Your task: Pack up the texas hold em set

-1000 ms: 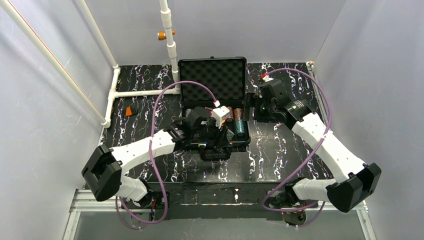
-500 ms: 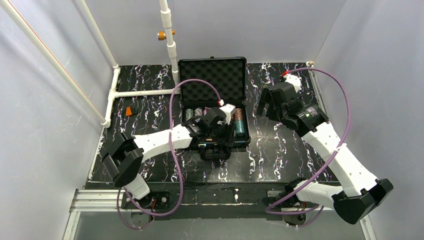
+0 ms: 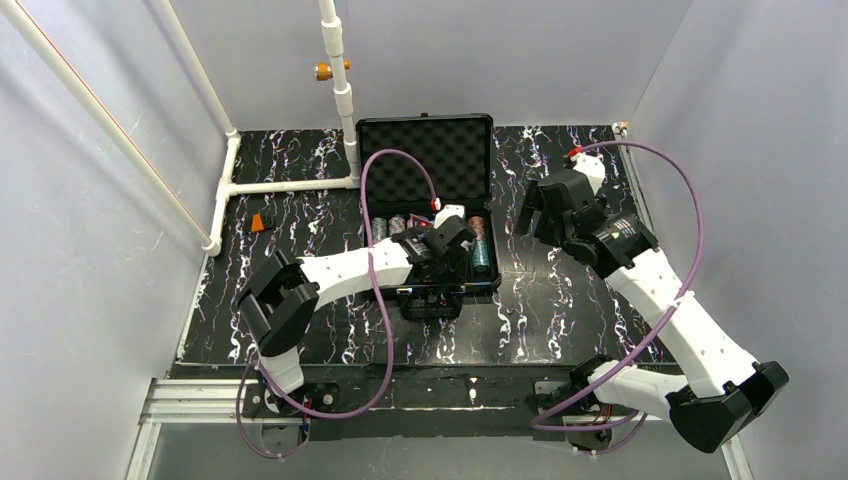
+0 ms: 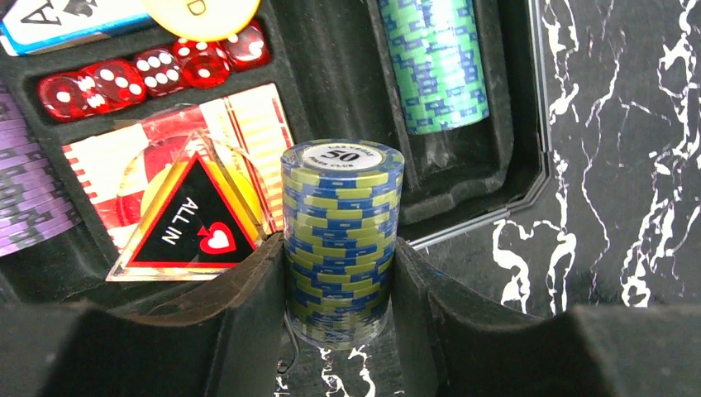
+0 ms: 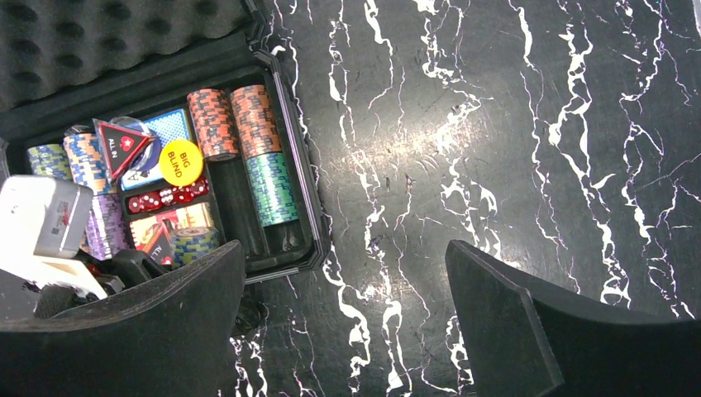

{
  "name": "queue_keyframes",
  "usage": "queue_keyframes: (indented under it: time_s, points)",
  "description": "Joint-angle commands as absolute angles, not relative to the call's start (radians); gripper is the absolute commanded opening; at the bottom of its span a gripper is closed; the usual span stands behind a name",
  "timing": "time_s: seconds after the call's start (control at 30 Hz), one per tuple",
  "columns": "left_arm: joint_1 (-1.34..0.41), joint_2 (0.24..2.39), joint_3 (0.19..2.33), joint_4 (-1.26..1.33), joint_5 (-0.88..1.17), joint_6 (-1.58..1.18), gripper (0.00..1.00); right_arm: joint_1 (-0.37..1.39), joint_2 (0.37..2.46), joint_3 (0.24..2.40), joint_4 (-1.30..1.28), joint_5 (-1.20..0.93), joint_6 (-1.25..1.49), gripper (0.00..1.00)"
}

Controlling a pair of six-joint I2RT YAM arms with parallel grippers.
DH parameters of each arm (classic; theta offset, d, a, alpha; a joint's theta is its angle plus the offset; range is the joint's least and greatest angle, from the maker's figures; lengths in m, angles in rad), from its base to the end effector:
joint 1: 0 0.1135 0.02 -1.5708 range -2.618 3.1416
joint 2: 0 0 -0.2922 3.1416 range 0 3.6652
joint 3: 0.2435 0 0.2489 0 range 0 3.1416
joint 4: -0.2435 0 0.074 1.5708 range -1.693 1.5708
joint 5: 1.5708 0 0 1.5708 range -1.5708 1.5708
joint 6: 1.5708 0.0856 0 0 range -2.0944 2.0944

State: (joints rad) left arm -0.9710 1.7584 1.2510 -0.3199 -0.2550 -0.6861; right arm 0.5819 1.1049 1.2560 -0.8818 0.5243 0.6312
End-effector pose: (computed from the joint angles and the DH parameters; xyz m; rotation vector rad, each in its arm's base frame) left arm 0.2554 -0.3353 0.2202 0.2235 2.4087 -0.4848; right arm 0.2147 0.0900 0.3714 0.3138 2.1651 0.0741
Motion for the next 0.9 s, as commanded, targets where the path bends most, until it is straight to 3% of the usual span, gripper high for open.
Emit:
queue_keyframes:
  time_s: [0.0,0.87]
  points:
    - [-0.981,1.775,1.351,-0.415,-0.382,-0.766,0.00,0.578,1.078,1.243,-0.864,0.540,0.660,0.98]
    - [-0.995,1.915,1.564,-0.550,-0.449,-0.835,0.00,0.578,1.026,1.207,-0.858,0.561,0.674,0.98]
